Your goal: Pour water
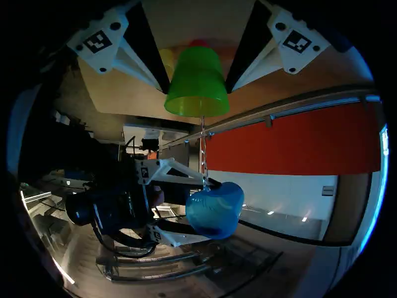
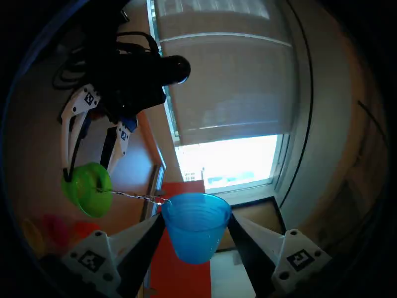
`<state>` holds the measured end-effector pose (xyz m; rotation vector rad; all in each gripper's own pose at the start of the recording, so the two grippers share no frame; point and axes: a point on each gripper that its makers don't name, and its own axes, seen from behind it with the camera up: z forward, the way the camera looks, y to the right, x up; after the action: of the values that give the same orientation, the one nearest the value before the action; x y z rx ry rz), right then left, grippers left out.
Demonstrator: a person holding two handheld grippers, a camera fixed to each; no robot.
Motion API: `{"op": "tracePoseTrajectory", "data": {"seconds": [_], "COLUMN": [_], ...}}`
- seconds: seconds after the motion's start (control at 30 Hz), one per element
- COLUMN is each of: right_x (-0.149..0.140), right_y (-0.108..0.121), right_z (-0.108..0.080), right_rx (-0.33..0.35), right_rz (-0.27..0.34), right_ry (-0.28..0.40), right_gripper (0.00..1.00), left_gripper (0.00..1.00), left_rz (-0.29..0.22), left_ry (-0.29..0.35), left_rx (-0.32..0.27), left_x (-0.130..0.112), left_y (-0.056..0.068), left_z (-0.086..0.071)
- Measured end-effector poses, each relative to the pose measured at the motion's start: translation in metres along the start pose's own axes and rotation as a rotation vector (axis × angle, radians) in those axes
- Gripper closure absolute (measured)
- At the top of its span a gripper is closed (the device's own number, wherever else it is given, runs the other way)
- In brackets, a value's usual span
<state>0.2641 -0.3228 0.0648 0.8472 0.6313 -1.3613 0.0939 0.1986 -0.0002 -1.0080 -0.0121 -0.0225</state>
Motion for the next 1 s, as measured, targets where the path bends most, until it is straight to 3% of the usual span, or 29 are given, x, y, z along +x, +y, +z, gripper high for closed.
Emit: {"op": "tracePoseTrajectory", "data": {"seconds": [1.0], "right_x": [0.018], "right_y": [-0.003], "right_z": [0.000], "right_rx": [-0.008], "right_rz": [-0.184], "right_ry": [-0.013], "right_gripper": [0.09], "left_gripper": [0.18], "left_rz": [-0.001], "left_ry": [0.001], "left_rx": [0.001], "left_x": [0.001], "left_y": [0.000], "left_z": [0.000]}}
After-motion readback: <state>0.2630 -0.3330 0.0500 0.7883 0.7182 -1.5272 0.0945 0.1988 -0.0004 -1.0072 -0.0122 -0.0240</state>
